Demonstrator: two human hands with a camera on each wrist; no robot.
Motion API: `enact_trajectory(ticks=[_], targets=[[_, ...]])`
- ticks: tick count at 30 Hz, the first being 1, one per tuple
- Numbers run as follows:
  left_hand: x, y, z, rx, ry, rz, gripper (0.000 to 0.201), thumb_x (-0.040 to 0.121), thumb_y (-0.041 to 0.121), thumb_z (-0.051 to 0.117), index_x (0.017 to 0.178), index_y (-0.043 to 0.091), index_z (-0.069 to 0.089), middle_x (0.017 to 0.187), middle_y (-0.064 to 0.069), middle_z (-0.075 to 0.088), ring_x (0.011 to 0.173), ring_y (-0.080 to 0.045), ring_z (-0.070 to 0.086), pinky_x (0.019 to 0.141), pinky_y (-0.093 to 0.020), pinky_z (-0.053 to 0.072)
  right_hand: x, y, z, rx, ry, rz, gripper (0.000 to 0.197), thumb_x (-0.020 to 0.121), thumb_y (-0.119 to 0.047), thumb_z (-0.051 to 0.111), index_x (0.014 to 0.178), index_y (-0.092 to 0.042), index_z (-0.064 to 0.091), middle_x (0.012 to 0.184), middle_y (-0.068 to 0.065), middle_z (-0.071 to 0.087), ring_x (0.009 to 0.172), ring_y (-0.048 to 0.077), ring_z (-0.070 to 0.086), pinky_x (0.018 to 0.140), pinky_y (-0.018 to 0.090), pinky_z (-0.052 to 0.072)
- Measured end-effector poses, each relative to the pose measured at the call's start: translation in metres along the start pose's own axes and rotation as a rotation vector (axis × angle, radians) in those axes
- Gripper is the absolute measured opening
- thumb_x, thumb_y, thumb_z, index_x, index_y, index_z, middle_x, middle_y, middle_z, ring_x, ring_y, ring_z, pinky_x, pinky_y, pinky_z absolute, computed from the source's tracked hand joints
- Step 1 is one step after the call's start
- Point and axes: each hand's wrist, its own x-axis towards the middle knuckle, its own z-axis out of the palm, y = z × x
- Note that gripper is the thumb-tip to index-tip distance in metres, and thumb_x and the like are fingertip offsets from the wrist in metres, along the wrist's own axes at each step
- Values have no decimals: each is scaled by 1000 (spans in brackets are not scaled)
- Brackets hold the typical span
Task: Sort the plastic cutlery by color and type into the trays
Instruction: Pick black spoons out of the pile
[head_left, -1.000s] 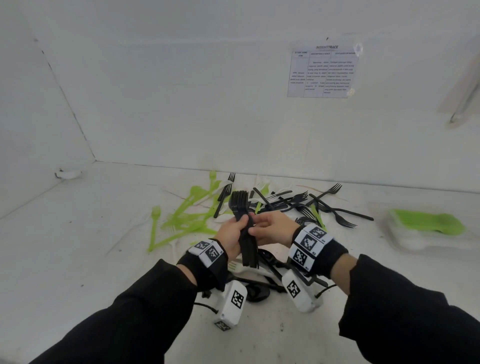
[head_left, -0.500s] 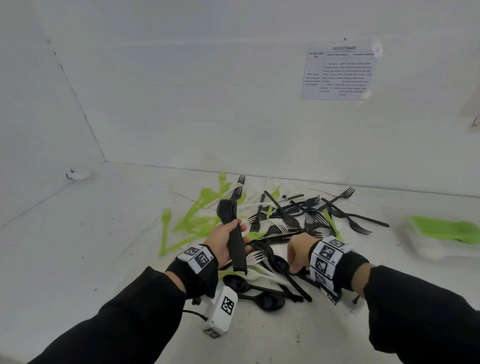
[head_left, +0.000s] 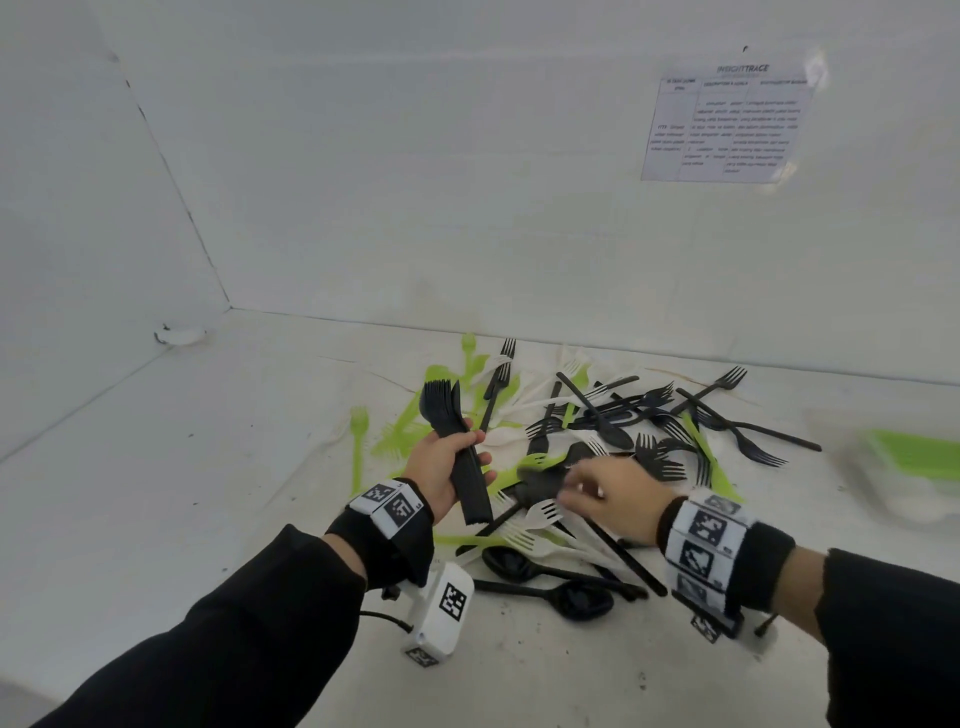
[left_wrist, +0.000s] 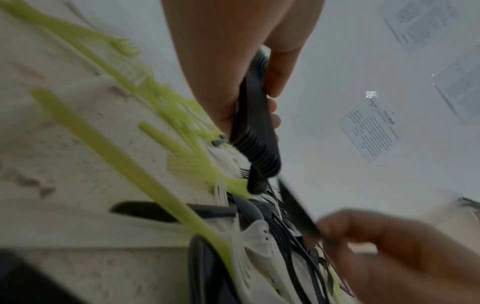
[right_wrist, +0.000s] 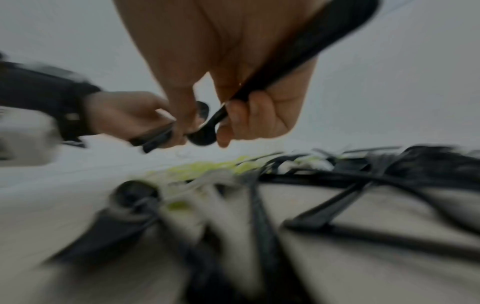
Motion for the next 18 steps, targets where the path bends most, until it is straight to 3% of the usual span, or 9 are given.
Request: enact_trajectory(ticks=[3, 4, 6, 9, 14, 18], targets=[[2, 5, -6, -10, 12, 15, 15, 93, -1, 47, 88, 12, 52, 78, -6, 54, 61, -20, 50, 48, -28, 52, -12, -16, 26, -118, -226, -30, 9, 86, -32, 60, 81, -24, 61, 73, -7, 49, 83, 17, 52, 73, 22, 42], [4, 5, -8, -7, 14, 16, 14, 93, -1, 48, 88, 12, 52, 79, -6, 54, 61, -20, 50, 48, -28, 52, -12, -19, 32, -153, -245, -31, 13, 86, -32, 60, 87, -20, 65, 74, -5, 50, 83, 17, 52, 74, 23, 43], [5, 5, -10, -5, 18, 15, 14, 93, -1, 48, 89, 12, 53, 79, -6, 55, 61, -20, 51, 48, -28, 53, -10, -23, 40, -241, -264, -25, 27, 88, -33, 58, 108, -17, 65, 94, 2, 56, 95, 21, 56, 82, 28, 47], [6, 4, -11, 0, 15, 11, 14, 92, -1, 49, 89, 11, 53, 79, -6, 56, 60, -20, 51, 46, -28, 53, -8, -31, 43, -401, -268, -47, 29, 93, -27, 50, 120, -19, 58, 123, 7, 49, 112, 27, 54, 87, 34, 46], [6, 5, -10, 42, -14, -1, 14, 92, -1, 48, 88, 12, 52, 78, -5, 54, 60, -20, 50, 47, -28, 52, -2, -24, 18, -324, -119, 32, 27, 94, -35, 46, 112, -21, 59, 117, 2, 58, 114, 23, 54, 93, 34, 45], [7, 6, -14, 61, -22, 10, 14, 93, 0, 48, 87, 12, 52, 78, -5, 54, 60, -20, 50, 46, -27, 52, -6, -24, 11, -355, -65, 24, 23, 97, -32, 40, 112, -18, 51, 116, 3, 57, 111, 24, 52, 88, 34, 42]])
